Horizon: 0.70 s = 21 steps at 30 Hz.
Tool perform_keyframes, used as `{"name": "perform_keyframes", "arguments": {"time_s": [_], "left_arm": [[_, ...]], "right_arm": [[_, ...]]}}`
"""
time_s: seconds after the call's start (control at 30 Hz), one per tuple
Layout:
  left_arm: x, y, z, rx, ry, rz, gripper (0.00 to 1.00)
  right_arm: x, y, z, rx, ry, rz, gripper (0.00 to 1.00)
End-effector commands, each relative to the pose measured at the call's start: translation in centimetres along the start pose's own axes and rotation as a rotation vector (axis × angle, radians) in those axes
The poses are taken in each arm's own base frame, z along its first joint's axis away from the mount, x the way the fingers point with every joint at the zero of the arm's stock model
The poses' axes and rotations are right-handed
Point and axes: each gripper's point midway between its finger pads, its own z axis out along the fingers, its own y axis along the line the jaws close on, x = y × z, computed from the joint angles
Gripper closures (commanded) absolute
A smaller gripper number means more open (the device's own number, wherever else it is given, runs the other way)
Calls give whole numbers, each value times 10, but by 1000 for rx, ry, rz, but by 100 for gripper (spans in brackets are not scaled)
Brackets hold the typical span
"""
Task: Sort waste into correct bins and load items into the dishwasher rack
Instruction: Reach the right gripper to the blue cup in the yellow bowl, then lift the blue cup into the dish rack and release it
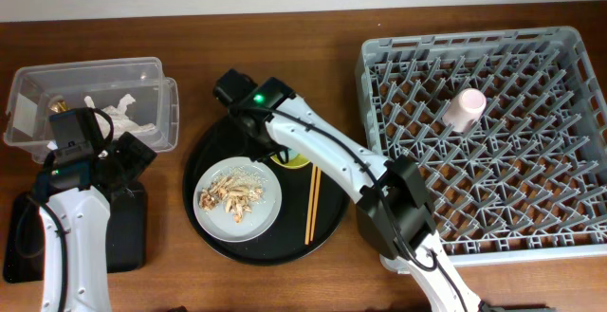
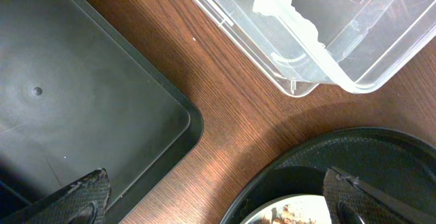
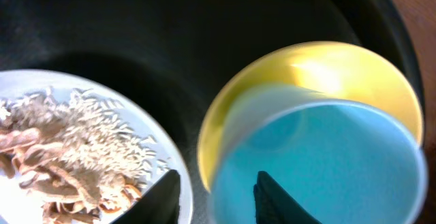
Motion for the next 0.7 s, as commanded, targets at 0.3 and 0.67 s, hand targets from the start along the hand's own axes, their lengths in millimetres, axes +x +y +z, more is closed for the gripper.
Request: {"name": "perform_keyframes", "arguments": {"time_s": [0.3,0.67], "left_arm": [[-8,-2,-4,5,-21,2,1],[-8,-1,-4,5,-21,2,1]], "right_arm": [[-20,-16,-28,96,-85,9,96],[-43,-194,-196,184,-333,297,96]]}}
